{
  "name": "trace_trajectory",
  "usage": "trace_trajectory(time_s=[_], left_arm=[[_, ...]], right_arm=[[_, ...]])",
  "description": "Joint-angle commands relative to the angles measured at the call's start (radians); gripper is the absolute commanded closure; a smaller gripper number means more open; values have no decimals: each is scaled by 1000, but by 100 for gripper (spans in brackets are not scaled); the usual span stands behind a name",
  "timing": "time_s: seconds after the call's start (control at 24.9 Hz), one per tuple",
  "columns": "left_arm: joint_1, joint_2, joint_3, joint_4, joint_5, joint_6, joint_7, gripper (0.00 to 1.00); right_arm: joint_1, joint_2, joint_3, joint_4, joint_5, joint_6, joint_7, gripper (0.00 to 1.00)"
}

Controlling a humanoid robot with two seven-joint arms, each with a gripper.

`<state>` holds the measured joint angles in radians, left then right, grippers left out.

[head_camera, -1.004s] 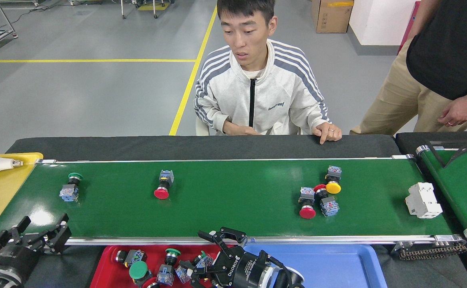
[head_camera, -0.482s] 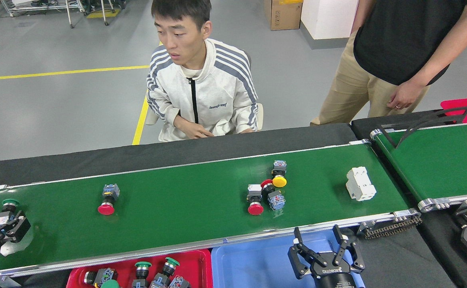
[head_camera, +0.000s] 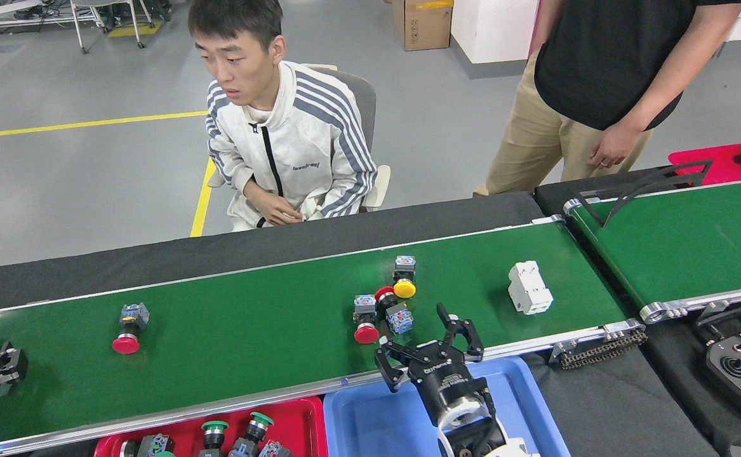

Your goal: Pick switch part from conveyor to tray

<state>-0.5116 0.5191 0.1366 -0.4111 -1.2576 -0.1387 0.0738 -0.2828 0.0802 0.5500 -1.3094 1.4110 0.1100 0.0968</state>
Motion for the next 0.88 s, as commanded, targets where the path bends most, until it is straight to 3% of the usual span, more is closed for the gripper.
trace_trajectory(time_s=[0.0,0.12,0.2,0.28,0.44,0.52,0.56,0.6,0.64,0.76,0.84], left_arm=[[-11,-16,3,-12,14,4,9,81],[10,-39,1,-41,14,-9,11,85],[47,-54,-2,-129,14,-44,11,85],[114,-71,-2,-314,15,-121,4,85],[370,-74,3,-773,15,-400,-22,77],[507,-76,6,-943,15,-504,-31,64],[596,-80,6,-1035,14,-562,-32,42],[644,-83,6,-1081,14,-593,-32,27],[696,-103,8,-1135,10,-622,-32,3],[769,-205,1,-1201,6,-647,-31,0],[772,-222,0,-1209,4,-647,-32,0]], right_arm=[[-18,10,1,-7,-6,-98,60,2],[-16,12,-1,-7,-6,-125,80,2],[-10,10,-2,-11,-6,-119,80,2],[-7,7,-5,-13,-6,-98,80,2],[-6,3,-41,-8,-6,-65,81,2],[-9,3,-48,-4,-6,-64,83,2],[-13,4,-50,6,-6,-64,86,2],[-16,6,-51,19,-6,-62,87,2],[-22,13,-58,47,-6,-59,87,2],[-98,44,-68,168,-6,-23,87,2],[-145,75,-73,245,-6,-7,84,2]])
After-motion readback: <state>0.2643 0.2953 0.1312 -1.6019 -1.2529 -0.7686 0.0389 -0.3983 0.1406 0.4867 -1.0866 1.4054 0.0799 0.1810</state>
